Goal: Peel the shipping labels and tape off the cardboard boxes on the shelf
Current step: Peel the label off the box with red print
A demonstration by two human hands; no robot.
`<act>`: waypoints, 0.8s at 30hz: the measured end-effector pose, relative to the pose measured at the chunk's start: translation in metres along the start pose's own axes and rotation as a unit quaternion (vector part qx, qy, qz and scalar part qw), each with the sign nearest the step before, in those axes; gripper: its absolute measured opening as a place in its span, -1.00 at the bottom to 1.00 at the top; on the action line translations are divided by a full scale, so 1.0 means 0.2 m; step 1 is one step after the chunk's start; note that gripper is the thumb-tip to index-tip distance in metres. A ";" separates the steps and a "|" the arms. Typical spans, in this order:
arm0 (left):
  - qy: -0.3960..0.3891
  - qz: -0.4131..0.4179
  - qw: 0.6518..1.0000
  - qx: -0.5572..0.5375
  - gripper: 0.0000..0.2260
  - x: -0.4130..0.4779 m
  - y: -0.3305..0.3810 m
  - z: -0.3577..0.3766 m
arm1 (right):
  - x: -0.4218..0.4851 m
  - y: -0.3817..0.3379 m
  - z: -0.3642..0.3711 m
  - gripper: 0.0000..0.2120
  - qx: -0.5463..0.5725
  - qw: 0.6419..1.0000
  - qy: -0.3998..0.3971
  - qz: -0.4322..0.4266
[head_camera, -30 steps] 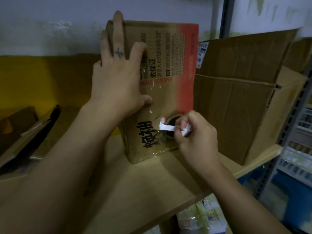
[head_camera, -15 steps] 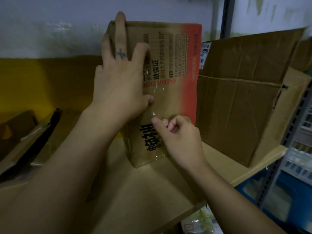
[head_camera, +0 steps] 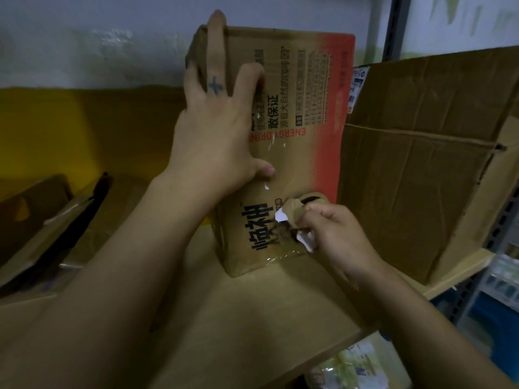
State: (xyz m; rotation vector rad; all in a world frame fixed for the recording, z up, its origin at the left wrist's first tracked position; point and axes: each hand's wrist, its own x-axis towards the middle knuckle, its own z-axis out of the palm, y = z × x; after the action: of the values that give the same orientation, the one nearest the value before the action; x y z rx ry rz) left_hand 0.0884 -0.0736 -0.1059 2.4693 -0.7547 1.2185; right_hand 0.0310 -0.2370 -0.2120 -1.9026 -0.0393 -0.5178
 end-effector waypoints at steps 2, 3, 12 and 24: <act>0.003 0.003 1.000 -0.007 -0.08 0.00 0.00 0.00 | 0.03 -0.01 -0.04 -0.69 0.007 1.000 -0.019 0.004; 0.006 0.004 1.000 -0.007 -0.08 0.00 0.00 0.01 | 0.04 -0.02 -0.04 -0.70 0.011 1.000 -0.029 0.003; 0.014 0.008 1.000 -0.005 -0.10 0.00 -0.01 0.01 | 0.08 -0.03 -0.06 -0.78 0.125 0.990 -0.031 0.052; 0.004 0.005 1.000 0.003 -0.13 0.00 0.01 0.01 | 0.05 -0.04 -0.08 -0.76 0.106 0.993 -0.013 0.047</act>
State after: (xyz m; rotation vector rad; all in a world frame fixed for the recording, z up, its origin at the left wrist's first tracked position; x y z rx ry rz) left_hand 0.0888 -0.0757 -0.1064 2.4666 -0.7637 1.2369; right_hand 0.0322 -0.2506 -0.1956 -1.6940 -0.0203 -0.4081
